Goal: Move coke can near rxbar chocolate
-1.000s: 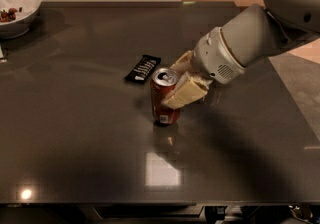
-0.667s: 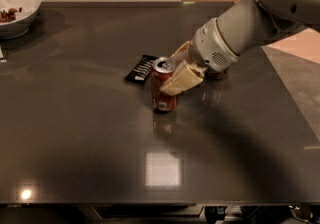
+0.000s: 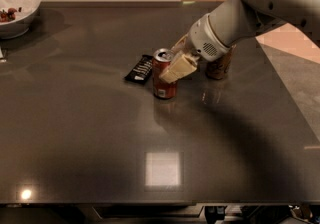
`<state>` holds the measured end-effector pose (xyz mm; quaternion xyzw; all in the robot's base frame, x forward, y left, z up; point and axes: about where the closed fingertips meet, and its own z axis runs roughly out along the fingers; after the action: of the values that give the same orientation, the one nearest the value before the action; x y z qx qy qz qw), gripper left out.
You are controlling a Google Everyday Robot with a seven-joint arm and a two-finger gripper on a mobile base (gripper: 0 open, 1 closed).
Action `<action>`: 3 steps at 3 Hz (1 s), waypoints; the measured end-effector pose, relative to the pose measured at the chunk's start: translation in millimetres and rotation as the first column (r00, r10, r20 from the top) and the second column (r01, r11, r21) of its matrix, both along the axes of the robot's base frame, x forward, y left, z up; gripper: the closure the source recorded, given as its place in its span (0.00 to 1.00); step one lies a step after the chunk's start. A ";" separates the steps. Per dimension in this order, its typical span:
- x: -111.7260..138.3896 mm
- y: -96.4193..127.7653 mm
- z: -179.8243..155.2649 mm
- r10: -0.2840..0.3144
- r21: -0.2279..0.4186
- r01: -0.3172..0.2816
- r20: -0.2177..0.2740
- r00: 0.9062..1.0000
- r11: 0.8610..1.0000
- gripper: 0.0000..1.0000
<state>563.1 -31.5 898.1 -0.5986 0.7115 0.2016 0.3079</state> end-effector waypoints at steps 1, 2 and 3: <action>17.2 2.7 -3.3 -0.018 -0.005 0.018 -0.001 1.000 1.000 1.00; 30.8 6.3 -3.8 -0.031 -0.009 0.031 -0.001 1.000 0.999 0.82; 39.3 7.4 -4.3 -0.042 -0.012 0.042 -0.005 0.999 0.999 0.59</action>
Offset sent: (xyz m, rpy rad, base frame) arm 0.0480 0.0066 -0.0026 -0.0138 -0.0019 -0.0549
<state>602.3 -24.0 893.8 -0.5848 0.7259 0.1925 0.3067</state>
